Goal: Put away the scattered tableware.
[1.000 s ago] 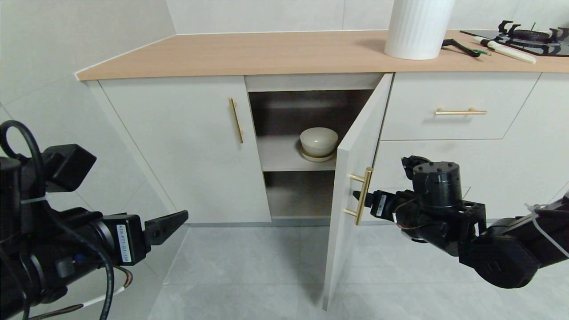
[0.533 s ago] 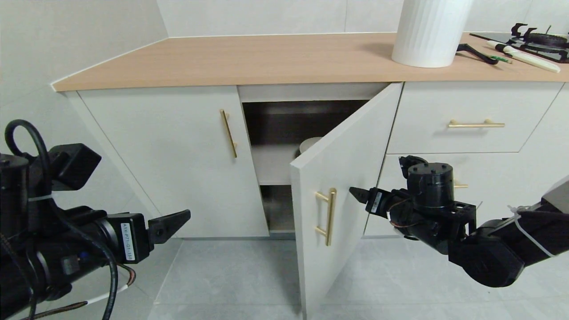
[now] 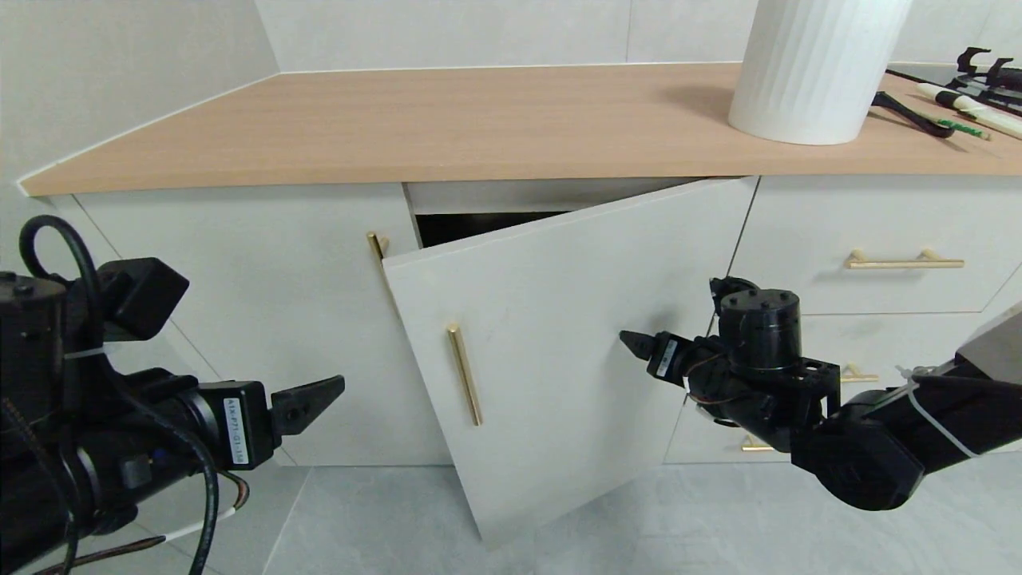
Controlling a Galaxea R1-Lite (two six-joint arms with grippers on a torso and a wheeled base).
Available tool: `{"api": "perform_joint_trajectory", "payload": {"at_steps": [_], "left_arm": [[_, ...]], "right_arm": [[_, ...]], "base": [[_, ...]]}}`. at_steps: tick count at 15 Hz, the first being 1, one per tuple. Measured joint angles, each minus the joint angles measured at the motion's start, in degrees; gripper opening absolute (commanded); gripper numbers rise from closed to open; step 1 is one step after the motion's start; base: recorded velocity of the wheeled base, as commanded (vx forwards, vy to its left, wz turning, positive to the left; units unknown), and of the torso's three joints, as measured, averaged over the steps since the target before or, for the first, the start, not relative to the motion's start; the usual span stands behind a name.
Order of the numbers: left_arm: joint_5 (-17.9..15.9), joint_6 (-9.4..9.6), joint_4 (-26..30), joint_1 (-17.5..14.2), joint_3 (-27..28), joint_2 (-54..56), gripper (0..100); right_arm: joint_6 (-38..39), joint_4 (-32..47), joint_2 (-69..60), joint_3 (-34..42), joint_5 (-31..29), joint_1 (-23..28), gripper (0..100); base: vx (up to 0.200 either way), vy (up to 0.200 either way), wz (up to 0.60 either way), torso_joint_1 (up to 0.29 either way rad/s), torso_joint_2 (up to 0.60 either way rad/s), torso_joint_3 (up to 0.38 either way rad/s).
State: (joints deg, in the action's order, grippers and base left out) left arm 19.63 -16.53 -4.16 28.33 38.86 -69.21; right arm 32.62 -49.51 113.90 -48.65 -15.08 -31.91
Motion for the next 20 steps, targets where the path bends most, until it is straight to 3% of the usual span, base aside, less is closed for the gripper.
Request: {"api": "perform_joint_trajectory", "payload": {"at_steps": [14, 20], "left_arm": [[-0.04, 0.04, -0.02, 0.02, -0.37, 0.0, 100], [-0.04, 0.04, 0.04, 0.06, -0.37, 0.0, 100]], "right_arm": [[2.44, 0.21, 5.73, -8.79, -12.25, 2.36, 100], [2.46, 0.11, 7.05, -10.14, -13.68, 3.74, 100]], "base": [[0.0, 0.0, 0.0, 0.0, 0.0, 0.0], [0.0, 0.0, 0.0, 0.0, 0.0, 0.0]]}}
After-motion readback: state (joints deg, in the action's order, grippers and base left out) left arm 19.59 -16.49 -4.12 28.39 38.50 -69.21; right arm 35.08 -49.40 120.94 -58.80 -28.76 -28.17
